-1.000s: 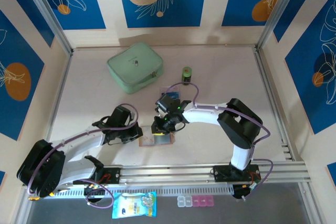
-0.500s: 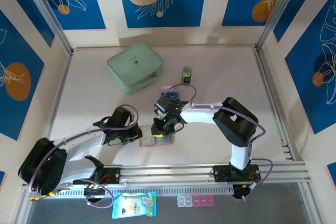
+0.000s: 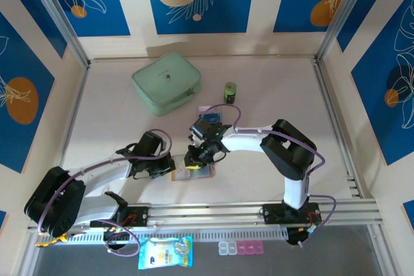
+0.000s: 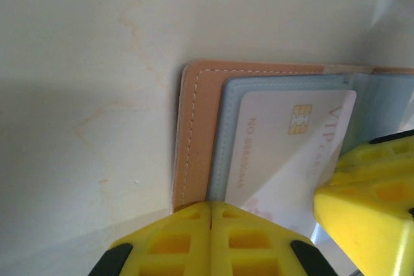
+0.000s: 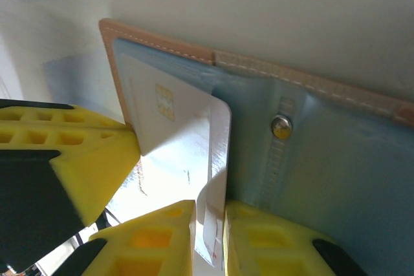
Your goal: Take the credit cards out of the card holder
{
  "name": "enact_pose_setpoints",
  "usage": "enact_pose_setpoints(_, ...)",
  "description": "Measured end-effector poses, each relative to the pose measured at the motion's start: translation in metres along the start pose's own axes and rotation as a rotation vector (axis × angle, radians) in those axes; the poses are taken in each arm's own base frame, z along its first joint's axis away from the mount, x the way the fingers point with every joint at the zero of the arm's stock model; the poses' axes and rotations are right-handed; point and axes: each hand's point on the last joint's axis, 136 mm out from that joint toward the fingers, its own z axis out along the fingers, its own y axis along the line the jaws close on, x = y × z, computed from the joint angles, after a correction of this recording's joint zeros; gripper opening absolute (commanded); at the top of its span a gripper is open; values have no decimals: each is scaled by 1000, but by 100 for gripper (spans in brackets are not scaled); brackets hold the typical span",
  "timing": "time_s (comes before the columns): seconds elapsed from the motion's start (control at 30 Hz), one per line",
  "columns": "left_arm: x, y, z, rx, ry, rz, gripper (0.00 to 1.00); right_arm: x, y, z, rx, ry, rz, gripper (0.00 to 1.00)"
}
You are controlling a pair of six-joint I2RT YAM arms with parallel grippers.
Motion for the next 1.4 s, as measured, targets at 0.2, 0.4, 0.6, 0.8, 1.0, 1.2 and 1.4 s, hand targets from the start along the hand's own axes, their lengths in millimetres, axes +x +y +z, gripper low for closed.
enact_pose_setpoints(0.2,-2,-2,1,-3,2,-1,3,-5,1,-1,-27,-9,8,15)
enact_pose_setpoints(0.4,-2,-2,1,-6,5,-4,3,-5,-1,0,-42,-10,15,15)
enact_pose_setpoints(0.6,-2,-2,1,-7,5,-4,3,-5,-1,-3,-74,-21,23,13)
enact_pose_setpoints(0.8,-2,-1,1,-8,6,-1,3,-5,0,-5,-88,-31,30,13)
enact_pose_setpoints(1.0,-2,-1,1,-10,7,7,2,-4,0,-6,-99,-39,32,11)
enact_pose_setpoints(1.2,-2,-1,1,-11,8,12,3,-5,0,-10,-100,-52,33,11)
enact_pose_setpoints(1.4,-2,-1,1,-11,8,12,2,-4,-2,-11,-89,-53,40,11)
